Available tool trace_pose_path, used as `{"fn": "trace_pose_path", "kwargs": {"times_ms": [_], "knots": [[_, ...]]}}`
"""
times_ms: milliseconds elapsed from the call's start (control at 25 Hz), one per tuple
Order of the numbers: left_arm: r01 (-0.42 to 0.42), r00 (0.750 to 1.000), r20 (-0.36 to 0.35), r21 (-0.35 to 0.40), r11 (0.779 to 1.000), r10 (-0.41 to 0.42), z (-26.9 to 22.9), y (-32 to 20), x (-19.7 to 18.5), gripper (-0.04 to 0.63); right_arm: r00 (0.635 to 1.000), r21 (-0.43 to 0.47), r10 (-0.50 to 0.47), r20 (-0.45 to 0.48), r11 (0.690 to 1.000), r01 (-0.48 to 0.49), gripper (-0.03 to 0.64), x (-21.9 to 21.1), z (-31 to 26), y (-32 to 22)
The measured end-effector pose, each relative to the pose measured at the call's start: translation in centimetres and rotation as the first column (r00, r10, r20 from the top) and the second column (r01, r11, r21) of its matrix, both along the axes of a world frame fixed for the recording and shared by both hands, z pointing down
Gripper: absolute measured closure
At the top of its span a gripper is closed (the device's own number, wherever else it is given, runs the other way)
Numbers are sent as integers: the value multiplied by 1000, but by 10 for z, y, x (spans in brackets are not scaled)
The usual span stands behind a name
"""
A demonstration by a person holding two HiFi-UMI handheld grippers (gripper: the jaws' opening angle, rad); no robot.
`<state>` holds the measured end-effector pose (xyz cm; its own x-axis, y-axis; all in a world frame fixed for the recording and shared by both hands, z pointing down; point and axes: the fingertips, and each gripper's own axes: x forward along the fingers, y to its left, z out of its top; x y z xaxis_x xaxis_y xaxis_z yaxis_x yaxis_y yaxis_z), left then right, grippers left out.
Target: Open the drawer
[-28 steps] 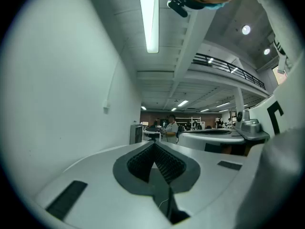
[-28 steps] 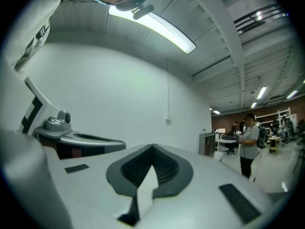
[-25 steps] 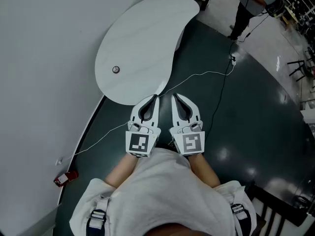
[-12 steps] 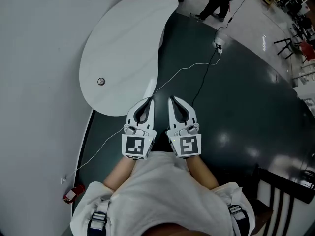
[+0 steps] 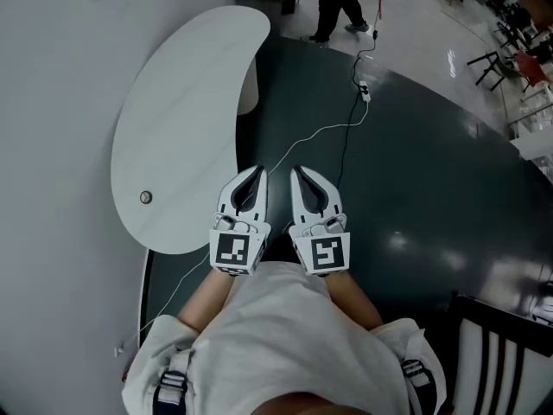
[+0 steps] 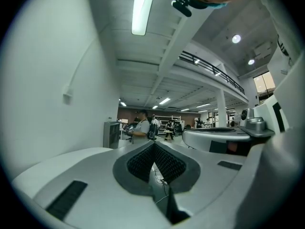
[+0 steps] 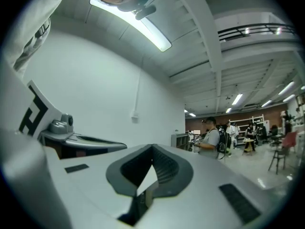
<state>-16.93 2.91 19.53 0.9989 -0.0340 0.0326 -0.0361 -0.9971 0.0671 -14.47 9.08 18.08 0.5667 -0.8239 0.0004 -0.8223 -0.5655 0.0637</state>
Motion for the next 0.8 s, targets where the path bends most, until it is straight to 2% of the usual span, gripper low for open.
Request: {"fn": "trace_pose_path", "kwargs": {"times_ms": [160,360,560,800], "knots": [[-38,999,-9,-5,999,38,0,30,60,590,999,-10,38,12,999,-38,603,59,4,35],[-78,997,27,-16,997,78,12,35,129,591,994,-19,98,42,995,-97,603,126,20,52],[-73,996,48,-26,997,74,22,25,189,589,991,-41,106,79,994,-103,603,179,33,45],[-21,998,62,-57,998,25,38,-15,276,590,993,-99,58,102,994,-48,603,262,48,7]]}}
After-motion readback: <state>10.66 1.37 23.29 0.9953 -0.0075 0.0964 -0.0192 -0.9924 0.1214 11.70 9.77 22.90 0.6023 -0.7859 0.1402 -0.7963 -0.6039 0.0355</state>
